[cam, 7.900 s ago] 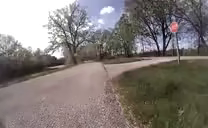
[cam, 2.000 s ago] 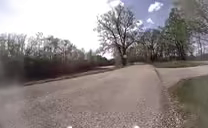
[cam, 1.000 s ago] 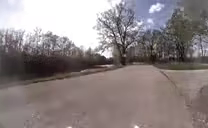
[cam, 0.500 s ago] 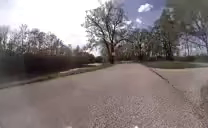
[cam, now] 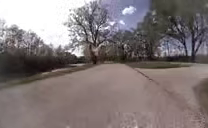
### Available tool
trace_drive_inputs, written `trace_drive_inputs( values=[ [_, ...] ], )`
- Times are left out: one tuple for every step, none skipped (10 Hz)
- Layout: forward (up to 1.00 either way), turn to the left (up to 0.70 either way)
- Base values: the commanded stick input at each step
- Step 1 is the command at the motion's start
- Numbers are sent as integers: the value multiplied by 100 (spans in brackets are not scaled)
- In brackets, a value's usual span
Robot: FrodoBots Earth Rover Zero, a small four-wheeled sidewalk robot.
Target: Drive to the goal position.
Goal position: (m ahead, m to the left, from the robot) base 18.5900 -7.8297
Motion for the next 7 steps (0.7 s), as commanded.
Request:
trace_drive_inputs(
  values=[
    [100, 0],
    [100, 0],
    [100, 0],
    [100, 0],
    [100, 0],
    [100, 0],
    [100, 0]
  ],
)
